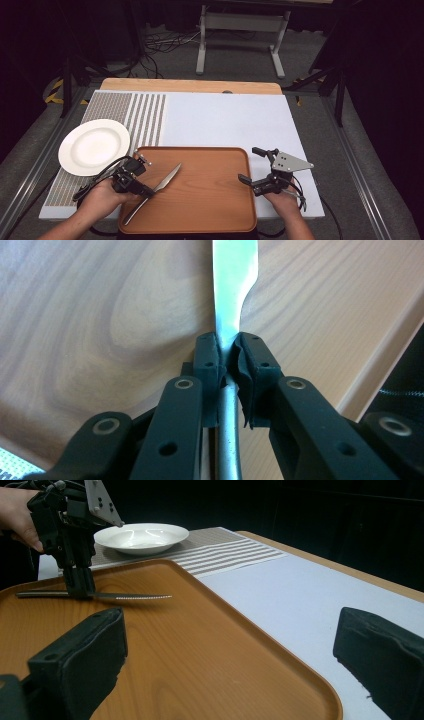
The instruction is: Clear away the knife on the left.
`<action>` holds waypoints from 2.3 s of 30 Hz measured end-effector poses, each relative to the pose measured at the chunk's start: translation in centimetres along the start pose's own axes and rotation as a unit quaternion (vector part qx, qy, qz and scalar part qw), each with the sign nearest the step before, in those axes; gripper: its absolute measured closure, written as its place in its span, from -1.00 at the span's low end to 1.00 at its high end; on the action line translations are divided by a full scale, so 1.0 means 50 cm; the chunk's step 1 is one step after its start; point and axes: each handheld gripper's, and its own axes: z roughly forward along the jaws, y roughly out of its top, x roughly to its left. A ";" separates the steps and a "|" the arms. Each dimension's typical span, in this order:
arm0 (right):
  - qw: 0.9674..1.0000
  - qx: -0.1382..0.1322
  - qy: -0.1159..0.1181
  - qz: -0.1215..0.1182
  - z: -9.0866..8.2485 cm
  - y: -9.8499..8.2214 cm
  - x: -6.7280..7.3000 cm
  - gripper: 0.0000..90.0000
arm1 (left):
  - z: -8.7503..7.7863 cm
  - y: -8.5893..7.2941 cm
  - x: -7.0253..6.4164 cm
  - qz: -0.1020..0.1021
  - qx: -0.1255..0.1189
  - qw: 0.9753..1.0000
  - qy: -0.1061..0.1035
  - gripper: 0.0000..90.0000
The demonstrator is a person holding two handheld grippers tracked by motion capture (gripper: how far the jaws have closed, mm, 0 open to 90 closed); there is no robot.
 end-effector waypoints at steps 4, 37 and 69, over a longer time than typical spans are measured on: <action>1.000 -0.003 0.003 0.003 0.000 0.000 0.000 -0.97 | 0.000 -0.001 0.000 0.001 -0.002 1.000 0.000 0.78; 1.000 -0.011 0.010 0.004 0.000 0.000 0.000 -0.97 | -0.023 0.006 -0.060 0.167 -0.100 0.980 0.028 1.00; 1.000 -0.009 0.011 -0.001 0.000 0.000 0.001 -0.97 | 0.032 0.016 -0.057 0.194 -0.021 0.980 0.045 1.00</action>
